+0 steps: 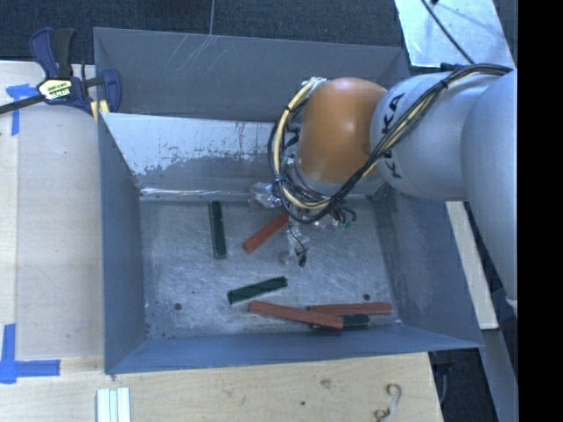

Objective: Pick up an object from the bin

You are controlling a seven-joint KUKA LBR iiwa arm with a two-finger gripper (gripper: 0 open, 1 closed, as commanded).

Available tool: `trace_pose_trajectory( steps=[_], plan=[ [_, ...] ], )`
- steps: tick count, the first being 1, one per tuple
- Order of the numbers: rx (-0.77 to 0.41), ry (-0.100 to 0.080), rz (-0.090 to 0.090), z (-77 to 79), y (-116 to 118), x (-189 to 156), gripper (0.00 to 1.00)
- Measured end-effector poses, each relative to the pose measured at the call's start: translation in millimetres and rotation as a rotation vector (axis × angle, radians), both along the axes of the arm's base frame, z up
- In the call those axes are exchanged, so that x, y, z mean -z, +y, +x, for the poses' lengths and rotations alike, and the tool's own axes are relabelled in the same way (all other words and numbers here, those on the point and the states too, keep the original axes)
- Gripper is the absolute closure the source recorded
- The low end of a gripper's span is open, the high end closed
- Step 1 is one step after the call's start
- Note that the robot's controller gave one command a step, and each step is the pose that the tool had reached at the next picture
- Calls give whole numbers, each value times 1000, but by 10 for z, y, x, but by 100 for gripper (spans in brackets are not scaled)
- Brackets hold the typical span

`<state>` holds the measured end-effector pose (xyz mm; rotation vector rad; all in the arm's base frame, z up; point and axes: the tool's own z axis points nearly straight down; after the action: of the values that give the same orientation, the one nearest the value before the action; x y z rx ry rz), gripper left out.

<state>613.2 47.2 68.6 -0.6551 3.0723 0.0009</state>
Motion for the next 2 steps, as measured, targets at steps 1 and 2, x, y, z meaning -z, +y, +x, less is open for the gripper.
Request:
trace_pose_trajectory(
  steps=[1,2],
  plan=[
    [2,-2,0,9,-2,-7,0],
    [3,-6,1,21,-1,-26,100]
  ],
)
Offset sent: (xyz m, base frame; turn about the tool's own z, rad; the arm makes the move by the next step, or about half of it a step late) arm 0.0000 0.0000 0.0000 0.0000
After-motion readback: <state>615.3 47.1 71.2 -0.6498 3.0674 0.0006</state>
